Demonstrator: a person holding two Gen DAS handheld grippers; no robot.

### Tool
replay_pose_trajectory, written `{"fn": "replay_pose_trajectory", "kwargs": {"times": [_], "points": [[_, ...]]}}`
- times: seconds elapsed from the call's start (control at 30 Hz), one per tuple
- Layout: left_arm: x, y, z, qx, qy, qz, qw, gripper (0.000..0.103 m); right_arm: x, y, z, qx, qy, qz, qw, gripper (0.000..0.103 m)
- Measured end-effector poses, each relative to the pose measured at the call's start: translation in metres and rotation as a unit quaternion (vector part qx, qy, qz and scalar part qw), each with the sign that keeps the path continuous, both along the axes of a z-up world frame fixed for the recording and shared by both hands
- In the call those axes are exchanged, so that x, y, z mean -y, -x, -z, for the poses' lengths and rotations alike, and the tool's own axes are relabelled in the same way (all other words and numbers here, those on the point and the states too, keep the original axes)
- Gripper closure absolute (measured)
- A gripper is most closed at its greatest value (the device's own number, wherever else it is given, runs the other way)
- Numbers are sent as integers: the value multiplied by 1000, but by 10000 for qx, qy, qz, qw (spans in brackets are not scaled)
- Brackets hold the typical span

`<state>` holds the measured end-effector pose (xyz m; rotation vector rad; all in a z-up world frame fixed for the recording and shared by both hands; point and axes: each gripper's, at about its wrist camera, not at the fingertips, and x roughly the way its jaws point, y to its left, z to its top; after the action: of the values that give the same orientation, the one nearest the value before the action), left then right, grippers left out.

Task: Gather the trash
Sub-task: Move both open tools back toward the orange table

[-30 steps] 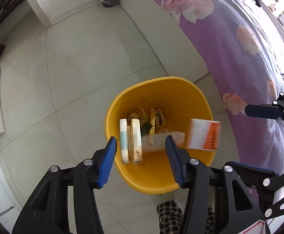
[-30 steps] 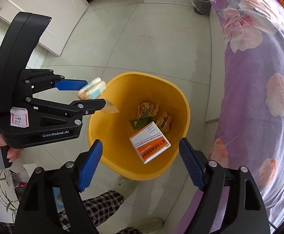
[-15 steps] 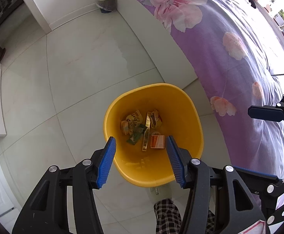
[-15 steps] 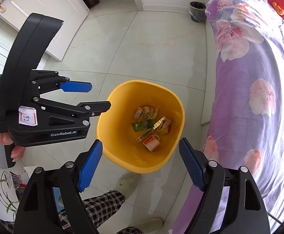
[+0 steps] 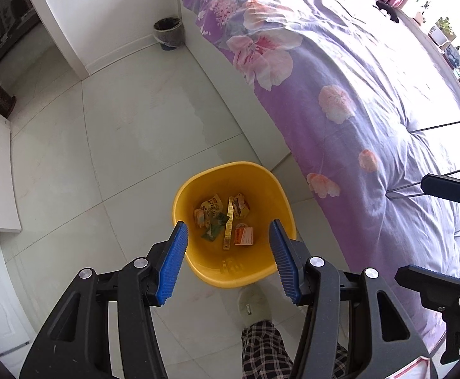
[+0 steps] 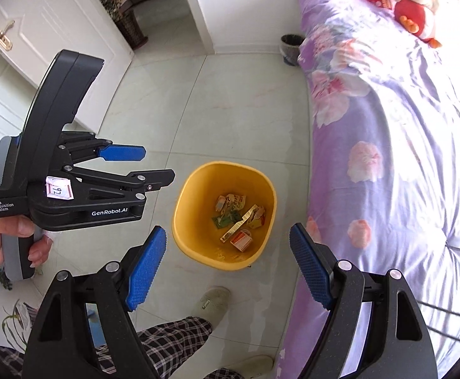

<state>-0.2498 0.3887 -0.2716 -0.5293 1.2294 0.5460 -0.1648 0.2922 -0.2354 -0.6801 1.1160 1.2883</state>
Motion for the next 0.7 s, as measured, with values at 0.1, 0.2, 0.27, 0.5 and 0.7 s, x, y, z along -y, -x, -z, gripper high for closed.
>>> {"fn": "replay_pose_trajectory", "kwargs": {"times": [0.1, 0.2, 0.27, 0.5, 0.7], "points": [[8, -1, -20, 107, -99, 87, 9999, 49, 15, 0, -22, 51, -149, 203, 9997, 22], [18, -2, -39, 180, -177, 217, 9994, 49, 32, 1, -44, 167, -302, 415, 9985, 22], [27, -5, -51, 181, -249, 321, 9990, 48, 46, 0, -58, 206, -406, 599, 9972, 22], [56, -12, -96, 329, -444, 555, 9969, 45, 94, -4, -100, 540, -707, 1271, 9879, 22], [94, -27, -131, 615, -588, 1088, 9904, 43, 152, -15, -126, 753, -917, 2160, 9691, 22]]}}
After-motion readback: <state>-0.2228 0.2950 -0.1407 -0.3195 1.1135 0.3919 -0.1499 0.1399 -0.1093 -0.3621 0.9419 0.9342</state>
